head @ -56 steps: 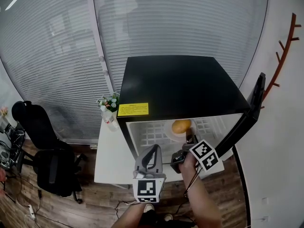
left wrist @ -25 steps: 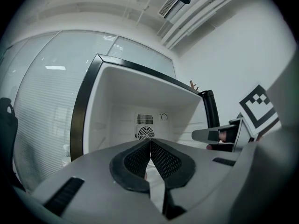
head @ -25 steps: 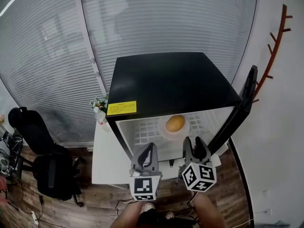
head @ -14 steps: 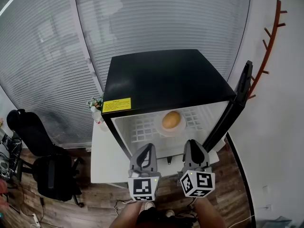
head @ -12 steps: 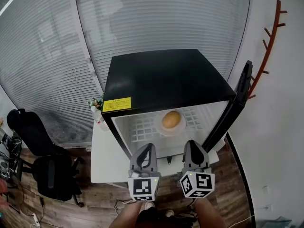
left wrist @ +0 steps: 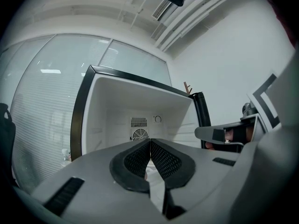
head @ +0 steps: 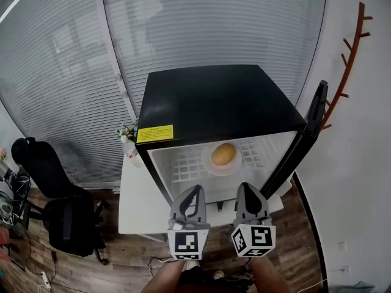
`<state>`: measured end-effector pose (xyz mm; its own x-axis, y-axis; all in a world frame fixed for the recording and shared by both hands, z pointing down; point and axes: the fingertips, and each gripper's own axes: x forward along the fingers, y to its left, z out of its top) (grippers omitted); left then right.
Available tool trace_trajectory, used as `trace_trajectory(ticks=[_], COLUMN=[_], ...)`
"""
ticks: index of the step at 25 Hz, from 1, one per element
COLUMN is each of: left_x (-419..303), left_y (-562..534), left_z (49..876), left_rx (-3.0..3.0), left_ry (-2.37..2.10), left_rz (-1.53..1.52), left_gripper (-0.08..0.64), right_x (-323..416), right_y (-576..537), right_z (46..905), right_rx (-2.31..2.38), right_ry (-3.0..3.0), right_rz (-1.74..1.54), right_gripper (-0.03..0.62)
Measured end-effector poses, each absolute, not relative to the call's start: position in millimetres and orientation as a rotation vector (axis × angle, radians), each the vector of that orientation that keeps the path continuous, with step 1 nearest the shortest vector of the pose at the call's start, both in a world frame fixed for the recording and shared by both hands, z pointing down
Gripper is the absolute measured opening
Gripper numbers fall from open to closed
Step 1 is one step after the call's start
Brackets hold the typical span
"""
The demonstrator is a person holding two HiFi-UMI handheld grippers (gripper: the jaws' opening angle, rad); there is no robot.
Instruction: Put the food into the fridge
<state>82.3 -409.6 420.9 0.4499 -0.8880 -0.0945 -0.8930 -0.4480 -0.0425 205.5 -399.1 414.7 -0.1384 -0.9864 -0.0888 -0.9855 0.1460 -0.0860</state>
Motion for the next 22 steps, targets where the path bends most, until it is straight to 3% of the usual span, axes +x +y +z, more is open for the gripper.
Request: trace_trajectory(ticks=[22], left_x=[74], left_y=[-405], left_z=[419], left_rx=[-2.57], left_ry=[1.616], left_rz=[0.08], left_gripper=[0.026], right_x=[194], right_y=[-398], right_z=[411], right_rx=[-1.952], right_ry=[2.303], right_rz=[0.021], right_gripper=[0.026])
